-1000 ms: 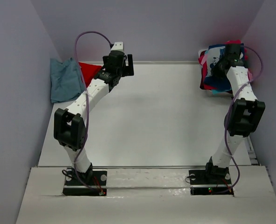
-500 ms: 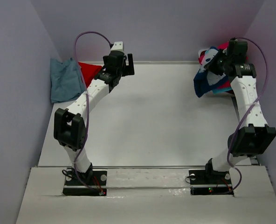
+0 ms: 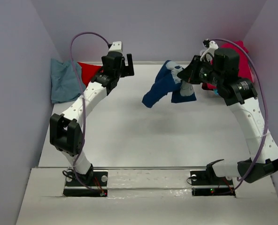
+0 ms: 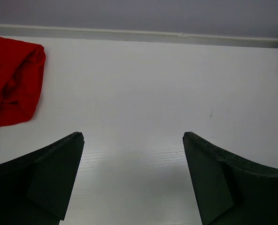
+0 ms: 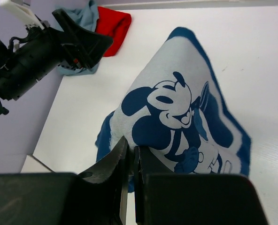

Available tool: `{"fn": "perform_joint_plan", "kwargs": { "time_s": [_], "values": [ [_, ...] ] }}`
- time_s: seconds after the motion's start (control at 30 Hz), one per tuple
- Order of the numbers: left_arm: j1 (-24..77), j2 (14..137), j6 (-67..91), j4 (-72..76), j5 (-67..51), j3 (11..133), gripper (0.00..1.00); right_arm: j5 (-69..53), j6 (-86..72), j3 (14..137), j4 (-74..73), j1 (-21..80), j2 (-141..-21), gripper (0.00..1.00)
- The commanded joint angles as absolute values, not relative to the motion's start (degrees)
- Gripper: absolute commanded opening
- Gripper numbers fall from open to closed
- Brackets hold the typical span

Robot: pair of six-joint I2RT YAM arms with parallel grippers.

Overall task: Fold and stack the t-shirts
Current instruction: Move the tshirt to the center of the board

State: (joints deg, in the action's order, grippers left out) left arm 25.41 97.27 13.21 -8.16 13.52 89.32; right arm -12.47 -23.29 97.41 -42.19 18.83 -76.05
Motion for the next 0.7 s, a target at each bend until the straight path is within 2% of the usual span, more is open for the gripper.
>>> {"fn": "perform_joint_plan", "kwargs": {
  "time_s": [0.0, 0.1, 0.13, 0.2, 0.27, 0.5, 0.67],
  "values": [
    [25.31, 92.9, 13.88, -6.94, 14.68, 88.07, 0.99, -12.32, -19.95, 97.64, -40.76, 19.16, -76.45, 0.07],
    [25.31, 91.94, 14.24, -6.51, 15.56, 87.02, 0.99, -11.69, -19.86, 97.4, -43.25, 21.96, -82.61, 0.08],
    [25.31, 91.76, 14.24, -6.5, 15.64, 86.92, 0.99, -10.65, -19.86, 97.38, -42.29, 21.97, -82.62, 0.15],
    [25.31, 91.67, 14.15, -6.59, 15.82, 86.92, 0.99, -8.97, -20.83, 94.58, -40.79, 23.28, -82.79, 0.33],
    [25.31, 91.58, 13.98, -6.86, 16.17, 86.66, 0.99, -9.75, -20.66, 94.57, -40.52, 24.52, -84.02, 0.61],
    [25.31, 91.67, 14.06, -6.5, 16.08, 86.31, 0.99, -3.0, -20.04, 98.88, -43.77, 29.43, -89.2, 0.65],
    [25.31, 91.93, 14.85, -6.94, 13.72, 85.78, 0.99, -1.58, -22.5, 95.2, -43.86, 31.81, -94.03, 0.65]
  ]
}}
